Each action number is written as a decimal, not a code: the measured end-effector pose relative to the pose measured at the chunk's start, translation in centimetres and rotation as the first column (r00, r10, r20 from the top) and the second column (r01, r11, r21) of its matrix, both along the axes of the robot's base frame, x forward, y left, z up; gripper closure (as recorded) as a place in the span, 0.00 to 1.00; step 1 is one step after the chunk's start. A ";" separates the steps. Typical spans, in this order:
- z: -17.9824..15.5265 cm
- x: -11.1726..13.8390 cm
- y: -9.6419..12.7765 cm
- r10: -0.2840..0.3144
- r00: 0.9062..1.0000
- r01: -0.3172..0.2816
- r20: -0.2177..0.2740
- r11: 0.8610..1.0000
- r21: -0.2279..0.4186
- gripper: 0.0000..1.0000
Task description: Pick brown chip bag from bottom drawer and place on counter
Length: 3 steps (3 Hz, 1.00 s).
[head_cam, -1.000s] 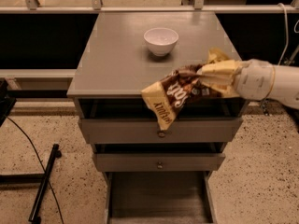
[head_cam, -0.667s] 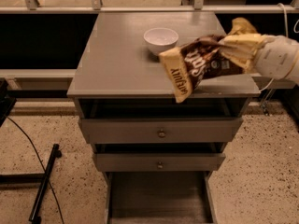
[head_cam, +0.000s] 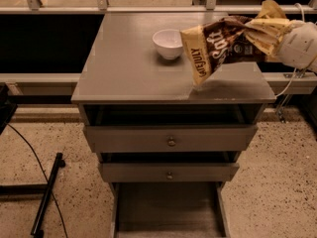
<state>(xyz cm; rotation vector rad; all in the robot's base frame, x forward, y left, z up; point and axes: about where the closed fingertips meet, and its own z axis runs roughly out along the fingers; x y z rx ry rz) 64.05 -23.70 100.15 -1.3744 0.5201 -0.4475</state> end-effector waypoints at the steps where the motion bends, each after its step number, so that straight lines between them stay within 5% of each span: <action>1: -2.1 1.1 -0.6 -0.014 0.996 0.020 -0.087 0.997 0.071 0.82; 2: -5.8 1.0 0.0 0.026 0.975 0.004 -0.220 0.991 0.134 0.51; 3: -5.6 1.1 0.2 0.027 0.977 0.001 -0.212 0.991 0.130 0.28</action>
Offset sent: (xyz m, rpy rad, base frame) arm 0.0066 -0.0023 -0.1029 0.2034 0.3767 0.0290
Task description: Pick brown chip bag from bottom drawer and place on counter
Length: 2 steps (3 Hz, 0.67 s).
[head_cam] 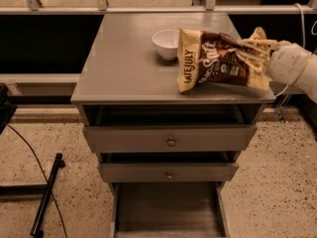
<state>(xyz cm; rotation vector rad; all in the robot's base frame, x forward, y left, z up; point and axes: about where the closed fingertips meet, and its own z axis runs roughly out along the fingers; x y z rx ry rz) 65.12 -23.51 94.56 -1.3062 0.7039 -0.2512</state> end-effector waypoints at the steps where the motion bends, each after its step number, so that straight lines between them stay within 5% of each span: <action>1: 0.0 0.1 0.3 0.005 1.000 -0.005 0.000 1.000 0.000 0.05; 2: 0.0 0.1 0.5 0.008 1.000 -0.008 0.000 1.000 0.000 0.00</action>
Offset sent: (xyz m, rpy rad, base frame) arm 0.0005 0.0032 0.0002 0.0001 0.0002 0.0051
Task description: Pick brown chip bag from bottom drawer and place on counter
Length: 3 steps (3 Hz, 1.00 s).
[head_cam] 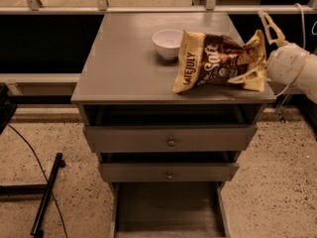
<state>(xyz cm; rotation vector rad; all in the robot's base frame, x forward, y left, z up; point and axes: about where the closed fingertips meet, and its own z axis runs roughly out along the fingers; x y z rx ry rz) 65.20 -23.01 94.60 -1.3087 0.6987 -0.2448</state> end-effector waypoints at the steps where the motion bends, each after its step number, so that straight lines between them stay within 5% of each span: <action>1: 0.8 -0.8 -1.4 -0.031 1.000 0.031 0.002 0.999 -0.030 0.00; 2: 2.4 -2.3 -3.6 -0.076 0.997 0.077 0.011 0.996 -0.051 0.00; 3: 3.4 -3.8 -6.8 -0.116 0.993 0.116 -0.003 0.993 -0.005 0.00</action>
Offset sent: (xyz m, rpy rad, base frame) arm -0.0431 -0.0727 0.0429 -0.0776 -0.0163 -0.1469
